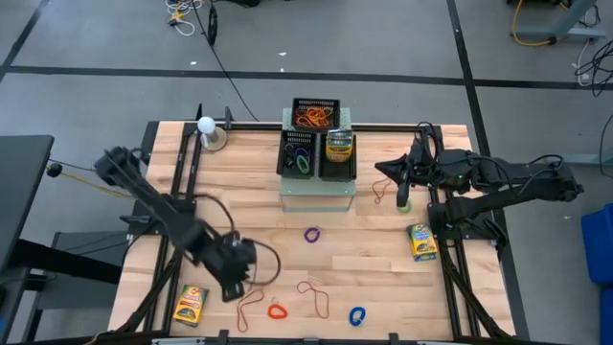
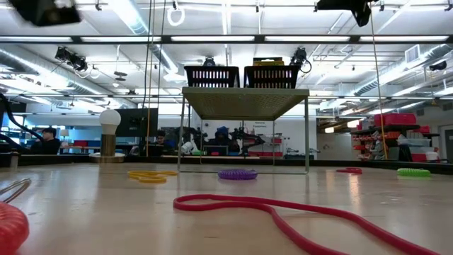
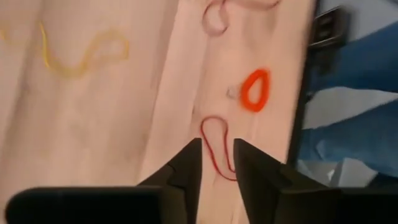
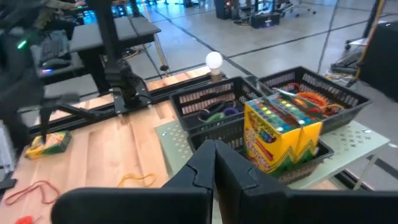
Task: Pick & Place Office Desk Supplies
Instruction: Put the red rubber band into the top black bin
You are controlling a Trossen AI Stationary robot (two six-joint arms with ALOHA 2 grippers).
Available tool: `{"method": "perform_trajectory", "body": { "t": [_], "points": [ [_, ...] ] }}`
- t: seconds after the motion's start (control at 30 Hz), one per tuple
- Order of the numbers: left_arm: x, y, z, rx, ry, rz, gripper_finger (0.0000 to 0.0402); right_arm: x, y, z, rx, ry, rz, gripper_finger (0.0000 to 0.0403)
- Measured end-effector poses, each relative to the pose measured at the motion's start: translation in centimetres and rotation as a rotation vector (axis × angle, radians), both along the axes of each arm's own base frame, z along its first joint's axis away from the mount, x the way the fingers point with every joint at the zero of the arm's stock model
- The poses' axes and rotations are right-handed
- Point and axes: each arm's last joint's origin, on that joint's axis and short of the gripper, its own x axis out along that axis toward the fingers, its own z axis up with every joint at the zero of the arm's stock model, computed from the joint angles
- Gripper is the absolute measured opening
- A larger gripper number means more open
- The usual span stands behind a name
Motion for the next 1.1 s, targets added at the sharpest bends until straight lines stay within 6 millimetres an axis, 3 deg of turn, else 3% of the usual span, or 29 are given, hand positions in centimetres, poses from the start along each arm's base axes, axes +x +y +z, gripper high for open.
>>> {"method": "perform_trajectory", "body": {
  "t": [0.2, 0.37, 0.6, 1.1],
  "points": [
    [0.9, -4.5, -4.6, -0.104, 0.113, 0.129, 0.0132, 0.0, 0.0, 0.0, -0.059, 0.020, 0.005, 0.0009],
    [1.1, -6.6, -7.4, -0.163, 0.192, 0.243, 0.0151, 0.0, 0.0, 0.0, -0.101, 0.035, 0.017, 0.0009],
    [0.7, -7.8, -10.2, -0.166, 0.318, 0.299, 0.0164, -0.1, -0.1, -0.3, -0.147, 0.082, 0.031, 0.0009],
    [0.8, -8.4, -13.3, -0.198, 0.452, 0.546, 0.0158, -0.2, -0.1, -0.5, -0.154, 0.107, 0.014, 0.0009]
  ]
}}
